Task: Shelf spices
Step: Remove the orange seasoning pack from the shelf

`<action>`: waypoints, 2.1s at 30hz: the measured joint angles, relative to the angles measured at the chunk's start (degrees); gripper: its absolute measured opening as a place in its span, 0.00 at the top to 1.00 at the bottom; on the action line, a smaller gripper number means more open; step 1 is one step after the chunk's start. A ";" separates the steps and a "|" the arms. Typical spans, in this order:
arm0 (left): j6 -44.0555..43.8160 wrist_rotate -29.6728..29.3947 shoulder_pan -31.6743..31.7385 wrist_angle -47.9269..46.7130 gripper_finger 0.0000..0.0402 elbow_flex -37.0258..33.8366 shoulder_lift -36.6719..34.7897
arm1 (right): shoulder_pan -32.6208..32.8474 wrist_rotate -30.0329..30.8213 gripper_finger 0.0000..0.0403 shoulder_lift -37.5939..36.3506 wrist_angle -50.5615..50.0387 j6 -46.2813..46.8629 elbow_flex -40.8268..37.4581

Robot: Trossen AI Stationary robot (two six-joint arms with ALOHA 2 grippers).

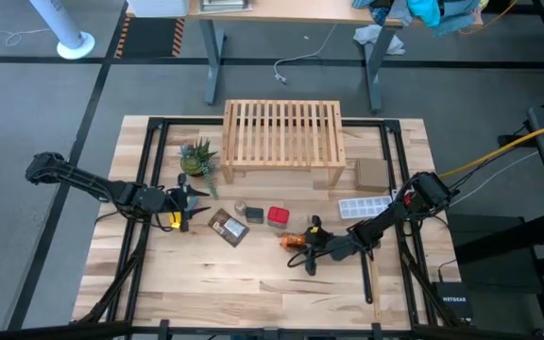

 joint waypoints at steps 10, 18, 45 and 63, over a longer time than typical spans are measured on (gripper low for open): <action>0.00 -0.01 0.00 -0.04 0.55 0.00 0.00 | 0.02 -0.30 0.80 2.89 -12.88 -2.96 12.59; 0.00 0.00 0.00 -0.04 0.55 0.00 0.00 | -0.55 3.26 0.80 12.19 -12.61 -8.21 21.87; 0.00 -0.01 0.00 -0.07 0.55 0.00 0.00 | -8.47 -12.31 0.80 17.97 -15.57 -9.15 32.78; 0.00 -0.02 0.00 -0.07 0.55 0.00 0.00 | -6.75 -12.88 0.68 17.97 -16.87 -8.59 32.76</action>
